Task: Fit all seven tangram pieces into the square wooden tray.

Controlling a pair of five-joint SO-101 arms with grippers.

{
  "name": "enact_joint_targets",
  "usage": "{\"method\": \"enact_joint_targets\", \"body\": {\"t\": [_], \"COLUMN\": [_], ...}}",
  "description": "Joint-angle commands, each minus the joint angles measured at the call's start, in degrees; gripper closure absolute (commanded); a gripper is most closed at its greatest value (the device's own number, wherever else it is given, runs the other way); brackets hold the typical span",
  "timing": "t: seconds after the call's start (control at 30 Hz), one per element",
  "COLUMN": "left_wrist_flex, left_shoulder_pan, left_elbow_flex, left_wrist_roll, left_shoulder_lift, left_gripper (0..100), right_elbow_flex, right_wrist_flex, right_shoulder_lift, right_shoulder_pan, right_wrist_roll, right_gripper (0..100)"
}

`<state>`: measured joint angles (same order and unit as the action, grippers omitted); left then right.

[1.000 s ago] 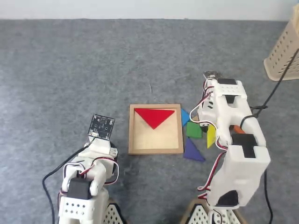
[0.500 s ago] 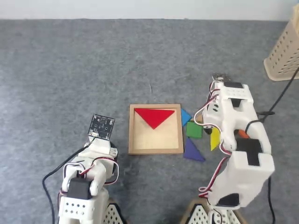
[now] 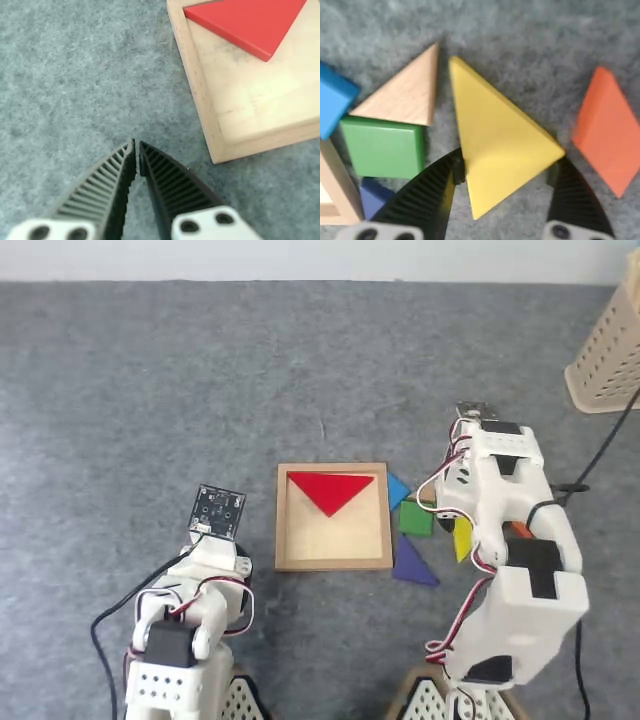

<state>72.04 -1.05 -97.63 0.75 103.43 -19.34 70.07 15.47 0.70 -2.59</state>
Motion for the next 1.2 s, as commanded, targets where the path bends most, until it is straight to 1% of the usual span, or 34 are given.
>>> {"method": "enact_joint_targets", "body": {"t": [0.0,0.2,0.37,0.47,0.53,0.67,0.77,1.0,1.17], "left_wrist_flex": [0.35,0.35,0.35,0.35,0.35,0.35,0.35,0.35,0.35], "left_shoulder_pan": [0.09,0.09,0.09,0.09,0.09,0.09,0.09,0.09,0.09], "left_elbow_flex": [1.10,1.10,1.10,1.10,1.10,1.10,1.10,1.10,1.10], "left_wrist_roll": [-0.35,-0.35,-0.35,-0.35,-0.35,-0.35,-0.35,-0.35,-0.35], "left_shoulder_lift": [1.23,1.23,1.23,1.23,1.23,1.23,1.23,1.23,1.23], "left_gripper": [99,99,99,99,99,99,99,99,99], "right_elbow_flex": [1.49,1.05,1.14,1.49,1.58,4.84,7.82,14.24,16.18], "right_wrist_flex": [0.40,0.48,0.66,2.07,1.89,1.80,1.63,2.07,1.54], "right_shoulder_lift": [-4.44,-10.24,-11.56,-11.47,-11.82,-9.98,-6.99,2.77,6.37], "right_shoulder_pan": [0.22,-1.71,-3.82,-3.74,-3.74,-5.32,-5.85,-4.70,-3.56], "right_wrist_roll": [0.70,0.88,1.58,1.32,1.05,-3.08,-4.92,-8.18,-9.58], "right_gripper": [84.2,89.4,89.7,89.5,87.6,77.4,72.7,71.6,71.6]}}
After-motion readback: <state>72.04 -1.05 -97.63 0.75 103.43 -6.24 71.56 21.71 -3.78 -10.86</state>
